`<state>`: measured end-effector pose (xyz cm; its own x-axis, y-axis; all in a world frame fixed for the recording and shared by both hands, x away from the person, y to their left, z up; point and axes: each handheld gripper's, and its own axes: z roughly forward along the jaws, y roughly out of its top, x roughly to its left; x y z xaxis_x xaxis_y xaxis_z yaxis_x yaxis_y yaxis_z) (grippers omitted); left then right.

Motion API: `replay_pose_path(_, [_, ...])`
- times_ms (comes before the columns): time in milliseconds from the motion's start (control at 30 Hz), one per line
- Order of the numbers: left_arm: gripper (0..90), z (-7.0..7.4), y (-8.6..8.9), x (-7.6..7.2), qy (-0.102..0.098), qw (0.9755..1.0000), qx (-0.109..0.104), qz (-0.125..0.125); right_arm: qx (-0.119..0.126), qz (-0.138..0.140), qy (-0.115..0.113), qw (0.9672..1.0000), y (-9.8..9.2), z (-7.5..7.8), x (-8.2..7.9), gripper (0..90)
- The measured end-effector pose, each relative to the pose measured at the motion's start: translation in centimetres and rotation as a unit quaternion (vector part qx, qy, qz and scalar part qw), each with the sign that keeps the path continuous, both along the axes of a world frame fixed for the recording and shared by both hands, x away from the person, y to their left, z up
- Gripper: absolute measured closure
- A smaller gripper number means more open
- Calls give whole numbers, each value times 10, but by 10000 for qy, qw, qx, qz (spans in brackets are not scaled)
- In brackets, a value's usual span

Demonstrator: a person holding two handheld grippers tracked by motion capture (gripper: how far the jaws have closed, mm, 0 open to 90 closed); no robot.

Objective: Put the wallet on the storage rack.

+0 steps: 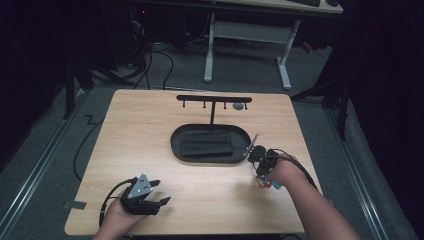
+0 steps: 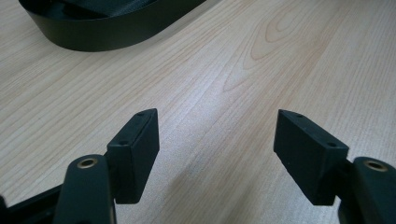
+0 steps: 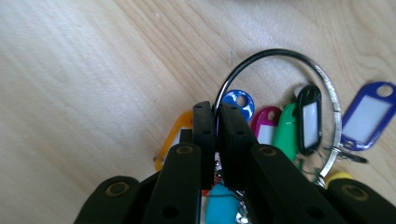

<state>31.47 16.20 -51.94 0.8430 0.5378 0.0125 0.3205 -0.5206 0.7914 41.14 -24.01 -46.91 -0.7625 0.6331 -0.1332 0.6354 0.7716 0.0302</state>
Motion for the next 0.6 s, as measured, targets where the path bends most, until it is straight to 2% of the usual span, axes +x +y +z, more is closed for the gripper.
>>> replay_pose_path(200, [320,-1,0,0,-1,10000,3,8,127,188,-238,9995,4,29,-12,873])
replay_pose_path(333, [320,0,0,0,13,10000,-5,7,183,177,-360,9990,4,44,-17,874])
replay_pose_path(433, [320,0,0,-1,5,10000,-10,-11,290,152,-420,9986,4,55,-19,874])
replay_pose_path(600, [320,-1,0,-1,4,10000,6,-9,273,141,-424,9986,5,72,-23,878])
